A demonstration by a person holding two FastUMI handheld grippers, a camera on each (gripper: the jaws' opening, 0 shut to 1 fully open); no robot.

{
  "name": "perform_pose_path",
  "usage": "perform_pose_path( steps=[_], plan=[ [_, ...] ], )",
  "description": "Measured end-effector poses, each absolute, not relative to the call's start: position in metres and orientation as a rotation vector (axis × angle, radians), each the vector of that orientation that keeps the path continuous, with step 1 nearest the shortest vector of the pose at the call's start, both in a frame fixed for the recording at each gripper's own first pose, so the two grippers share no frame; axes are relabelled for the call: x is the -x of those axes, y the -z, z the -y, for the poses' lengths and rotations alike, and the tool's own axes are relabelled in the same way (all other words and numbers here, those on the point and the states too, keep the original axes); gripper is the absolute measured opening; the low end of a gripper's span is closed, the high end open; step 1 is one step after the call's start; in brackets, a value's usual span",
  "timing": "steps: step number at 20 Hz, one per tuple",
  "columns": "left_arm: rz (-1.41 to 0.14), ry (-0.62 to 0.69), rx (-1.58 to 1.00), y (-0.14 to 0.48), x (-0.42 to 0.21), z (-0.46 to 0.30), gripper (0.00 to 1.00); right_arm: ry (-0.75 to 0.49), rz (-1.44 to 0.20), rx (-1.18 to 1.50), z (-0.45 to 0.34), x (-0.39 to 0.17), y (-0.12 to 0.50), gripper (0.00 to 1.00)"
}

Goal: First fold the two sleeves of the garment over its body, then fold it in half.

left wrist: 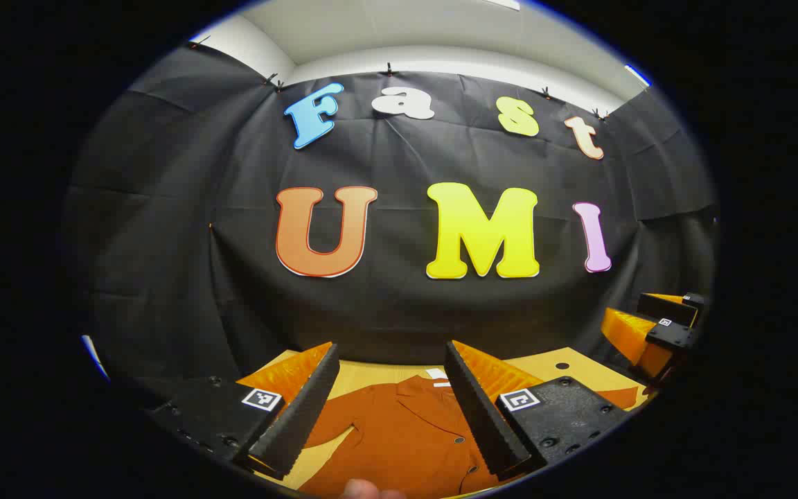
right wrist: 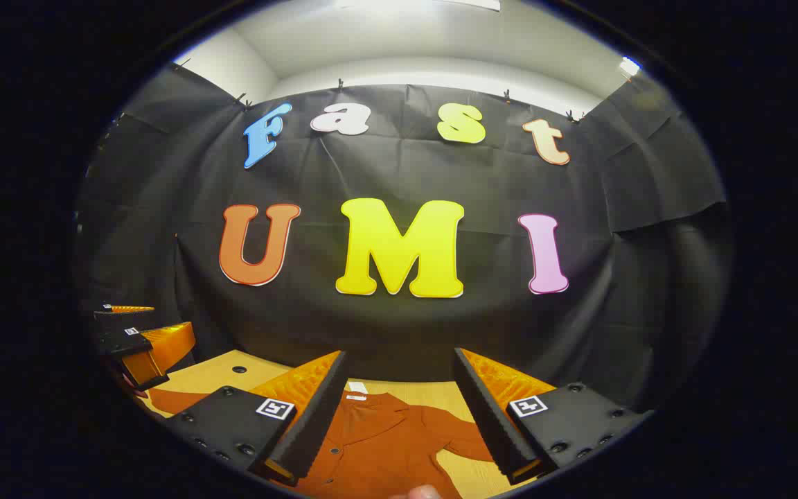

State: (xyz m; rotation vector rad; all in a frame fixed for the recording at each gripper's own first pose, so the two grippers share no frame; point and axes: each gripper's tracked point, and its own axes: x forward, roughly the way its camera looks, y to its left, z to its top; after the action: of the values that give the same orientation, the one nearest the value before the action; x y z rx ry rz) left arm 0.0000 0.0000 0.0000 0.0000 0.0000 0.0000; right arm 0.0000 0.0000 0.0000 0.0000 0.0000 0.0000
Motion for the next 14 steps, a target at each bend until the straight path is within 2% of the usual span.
perform_pose_path(
  steps=[1, 6, 7, 11, 14],
  plan=[
    [0.005, 0.000, -0.002, -0.002, -0.002, -0.002, 0.99, 0.010, -0.002, 0.006, 0.005, 0.000, 0.001, 0.94],
    [0.021, -0.021, 0.000, -0.010, -0.012, -0.018, 0.98, 0.035, 0.014, 0.006, 0.021, 0.000, -0.006, 0.94],
    [0.025, -0.023, 0.003, -0.013, -0.013, -0.020, 0.98, 0.042, 0.020, 0.003, 0.024, 0.000, -0.008, 0.96],
    [0.031, -0.027, 0.001, -0.014, -0.016, -0.028, 0.98, 0.058, 0.018, 0.018, 0.031, -0.002, -0.004, 0.94],
    [0.027, -0.030, -0.001, -0.013, -0.018, -0.031, 0.98, 0.060, 0.007, 0.025, 0.033, 0.001, 0.000, 0.96]
  ],
)
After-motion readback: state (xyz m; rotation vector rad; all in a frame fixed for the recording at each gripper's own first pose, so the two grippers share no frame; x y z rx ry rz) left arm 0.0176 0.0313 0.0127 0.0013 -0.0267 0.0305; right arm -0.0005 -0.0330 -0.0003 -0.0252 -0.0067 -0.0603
